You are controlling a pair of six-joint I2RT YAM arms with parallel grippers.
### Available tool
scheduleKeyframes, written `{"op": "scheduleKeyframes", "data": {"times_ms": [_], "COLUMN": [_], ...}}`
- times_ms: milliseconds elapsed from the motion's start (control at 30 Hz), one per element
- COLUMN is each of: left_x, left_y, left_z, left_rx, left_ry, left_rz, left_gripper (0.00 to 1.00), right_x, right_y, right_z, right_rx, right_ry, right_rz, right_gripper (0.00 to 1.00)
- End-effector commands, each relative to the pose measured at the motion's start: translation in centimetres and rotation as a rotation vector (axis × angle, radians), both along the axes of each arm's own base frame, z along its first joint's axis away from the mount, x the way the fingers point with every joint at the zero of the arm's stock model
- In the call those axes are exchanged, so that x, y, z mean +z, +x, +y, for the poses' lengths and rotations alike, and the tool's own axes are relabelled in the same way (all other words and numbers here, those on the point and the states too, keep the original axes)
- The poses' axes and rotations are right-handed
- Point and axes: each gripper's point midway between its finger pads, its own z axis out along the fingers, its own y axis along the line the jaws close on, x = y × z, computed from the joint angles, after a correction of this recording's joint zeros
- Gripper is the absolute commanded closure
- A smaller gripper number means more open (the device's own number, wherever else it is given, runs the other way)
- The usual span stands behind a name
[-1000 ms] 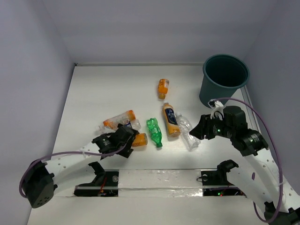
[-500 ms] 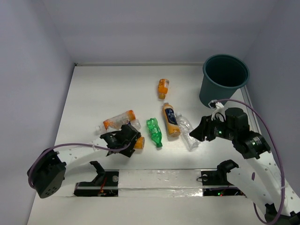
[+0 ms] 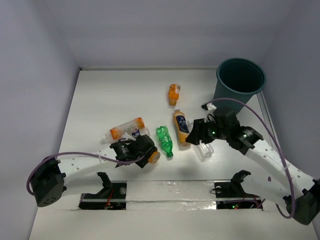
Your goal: Put the plastic bottles in the bin
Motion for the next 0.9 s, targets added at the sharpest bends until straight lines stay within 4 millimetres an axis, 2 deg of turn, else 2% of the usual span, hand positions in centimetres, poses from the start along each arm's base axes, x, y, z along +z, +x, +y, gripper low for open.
{"op": "scheduleKeyframes", "data": {"times_ms": [0,100,133,167,200,233,267,300,333,367,433,467,500,533,567,600,633,667,700,733,833,867], "left_x": [4.0,6.0,7.4,9.0,9.7,12.1,13.0,14.0,16.0,16.9,18.3,19.8,20.5,21.2,22.7,23.7,24.2,26.0,26.8,27.3,30.3,30.7], "left_y": [0.1,-0.4,-0.4,0.2,0.1,0.4,0.6,0.7,0.8,1.0,0.7,0.9,0.9,1.0,1.1,1.2,1.4,1.6,1.7,1.9,2.2,2.2], "left_z": [-1.0,-0.6,-0.3,0.0,0.8,1.2,2.2,2.7,3.4,4.2,5.6,6.1,6.6,7.0,7.6,7.8,8.0,8.4,8.6,8.6,9.2,9.4], "left_rx": [-0.072,-0.097,-0.095,-0.084,-0.082,-0.071,-0.074,-0.068,-0.053,-0.039,-0.044,-0.033,-0.036,-0.053,-0.044,-0.046,-0.067,-0.057,-0.061,-0.068,-0.084,-0.091], "left_ry": [0.011,0.030,0.004,-0.001,0.008,-0.039,-0.018,-0.028,-0.065,-0.061,-0.051,-0.059,-0.052,-0.028,-0.024,-0.020,0.018,0.015,0.022,0.043,0.073,0.083], "left_rz": [-0.099,-0.141,-0.174,-0.221,-0.240,-0.295,-0.341,-0.372,-0.417,-0.450,-0.491,-0.525,-0.543,-0.571,-0.602,-0.621,-0.643,-0.677,-0.695,-0.708,-0.784,-0.794], "left_gripper": [0.53,0.52,0.53,0.52,0.52,0.53,0.53,0.53,0.53,0.53,0.53,0.53,0.53,0.53,0.53,0.53,0.53,0.53,0.53,0.53,0.53,0.53], "right_x": [2.4,2.5,1.1,0.7,0.2,0.7,-1.2,-1.6,-1.1,-2.8,-3.8,-3.4,-5.3,-5.9,-5.8,-6.4,-8.0,-8.6,-8.9,-10.1,-11.4,-11.6], "right_y": [2.1,3.7,4.5,5.4,6.1,6.7,7.7,8.0,9.1,9.9,10.7,11.6,12.0,12.2,12.3,12.5,12.6,12.4,12.6,12.5,11.0,11.0], "right_z": [4.4,6.2,7.0,7.1,7.4,8.3,8.7,9.3,9.8,10.3,10.9,11.3,11.6,11.8,12.6,12.8,12.8,13.1,13.4,13.5,15.3,15.5], "right_rx": [-0.003,-0.027,-0.032,-0.055,-0.063,-0.061,-0.068,-0.063,-0.079,-0.084,-0.090,-0.104,-0.103,-0.102,-0.091,-0.090,-0.089,-0.082,-0.085,-0.079,-0.035,-0.033], "right_ry": [0.018,0.009,-0.026,-0.052,-0.069,-0.074,-0.130,-0.148,-0.155,-0.193,-0.224,-0.230,-0.272,-0.286,-0.283,-0.298,-0.332,-0.347,-0.347,-0.363,-0.372,-0.373], "right_rz": [-0.107,-0.110,-0.086,-0.091,-0.089,-0.099,-0.076,-0.071,-0.087,-0.065,-0.046,-0.057,-0.022,-0.011,-0.009,0.002,0.028,0.035,0.045,0.069,0.101,0.105], "right_gripper": [0.30,0.23,0.23,0.23,0.20,0.20,0.20,0.20,0.20,0.20,0.20,0.20,0.20,0.20,0.20,0.20,0.20,0.20,0.20,0.20,0.20,0.20]}}
